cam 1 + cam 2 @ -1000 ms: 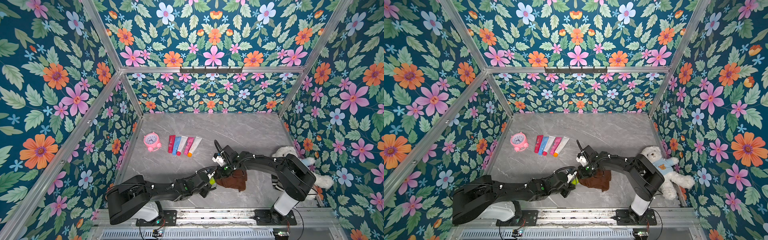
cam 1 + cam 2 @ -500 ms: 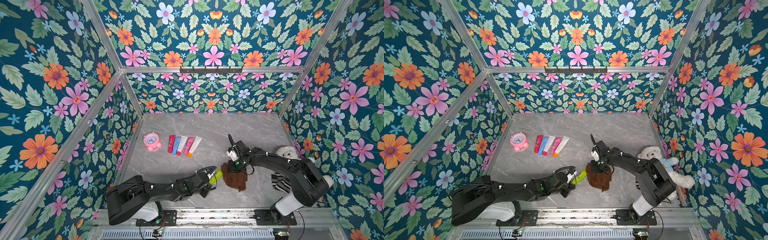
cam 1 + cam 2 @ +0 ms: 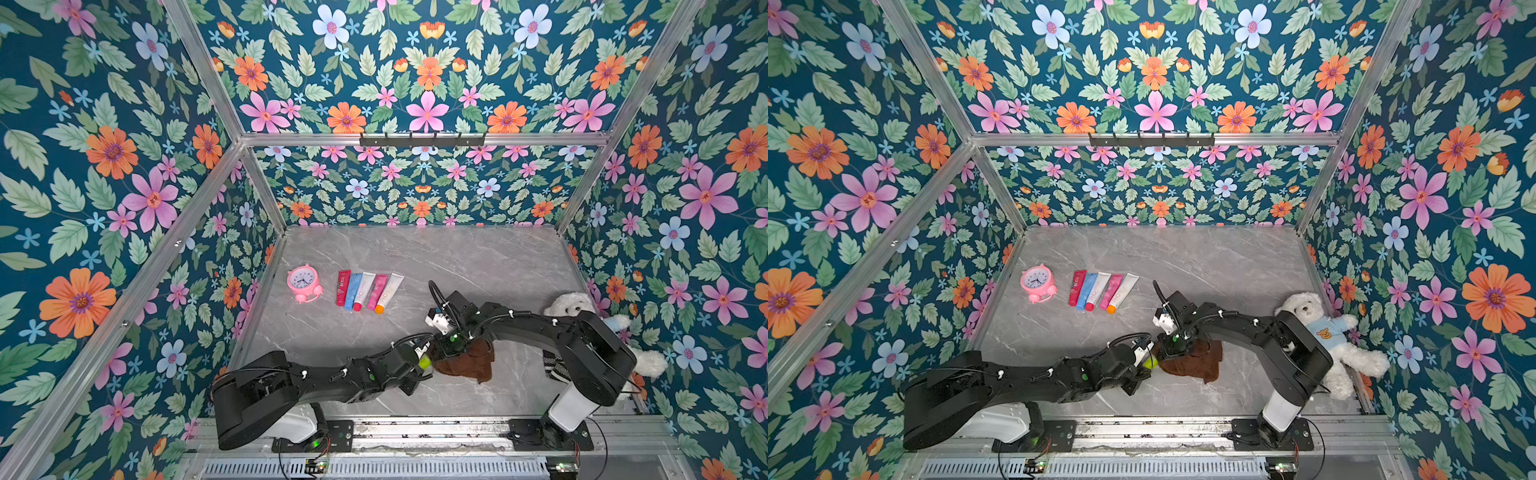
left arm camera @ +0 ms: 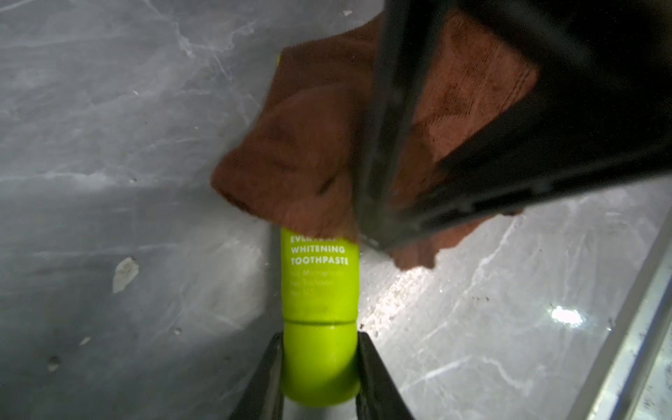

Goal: Wipe the surface of the toothpaste tube
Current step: Wipe the dirt from the toothpaste tube.

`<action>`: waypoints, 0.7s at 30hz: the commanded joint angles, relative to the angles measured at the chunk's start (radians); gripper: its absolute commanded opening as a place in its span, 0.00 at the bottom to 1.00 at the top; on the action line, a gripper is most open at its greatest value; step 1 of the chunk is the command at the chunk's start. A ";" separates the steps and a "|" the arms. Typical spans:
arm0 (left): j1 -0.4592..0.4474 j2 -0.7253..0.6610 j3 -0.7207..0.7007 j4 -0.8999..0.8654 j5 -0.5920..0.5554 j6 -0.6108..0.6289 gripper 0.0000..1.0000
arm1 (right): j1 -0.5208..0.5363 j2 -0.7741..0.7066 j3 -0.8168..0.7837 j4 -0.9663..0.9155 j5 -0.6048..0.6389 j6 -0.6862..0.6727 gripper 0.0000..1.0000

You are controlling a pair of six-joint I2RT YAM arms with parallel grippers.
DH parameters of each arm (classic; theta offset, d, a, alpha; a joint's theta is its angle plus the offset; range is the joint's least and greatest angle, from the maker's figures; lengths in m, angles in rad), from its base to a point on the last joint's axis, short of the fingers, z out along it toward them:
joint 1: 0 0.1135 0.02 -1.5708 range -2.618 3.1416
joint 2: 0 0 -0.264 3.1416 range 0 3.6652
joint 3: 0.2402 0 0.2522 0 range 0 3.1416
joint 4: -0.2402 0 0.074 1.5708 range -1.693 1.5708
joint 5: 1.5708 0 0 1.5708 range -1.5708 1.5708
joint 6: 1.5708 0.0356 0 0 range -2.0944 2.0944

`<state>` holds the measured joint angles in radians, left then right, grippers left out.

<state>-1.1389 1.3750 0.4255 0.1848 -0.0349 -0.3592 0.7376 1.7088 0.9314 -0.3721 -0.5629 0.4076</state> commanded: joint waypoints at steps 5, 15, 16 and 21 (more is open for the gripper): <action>-0.001 0.001 0.008 0.019 -0.011 -0.002 0.00 | -0.027 0.074 -0.009 0.008 0.030 -0.017 0.00; 0.000 0.001 0.007 0.021 -0.010 -0.001 0.00 | -0.159 0.080 -0.011 -0.098 0.176 -0.100 0.00; 0.000 0.002 0.007 0.020 -0.010 -0.001 0.00 | -0.167 0.082 -0.007 -0.109 0.197 -0.104 0.00; -0.001 0.005 0.008 0.021 -0.008 -0.001 0.00 | -0.219 0.077 0.003 -0.126 0.263 -0.104 0.00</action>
<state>-1.1385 1.3773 0.4282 0.2081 -0.0525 -0.3611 0.5446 1.7786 0.9360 -0.4538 -0.5941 0.3145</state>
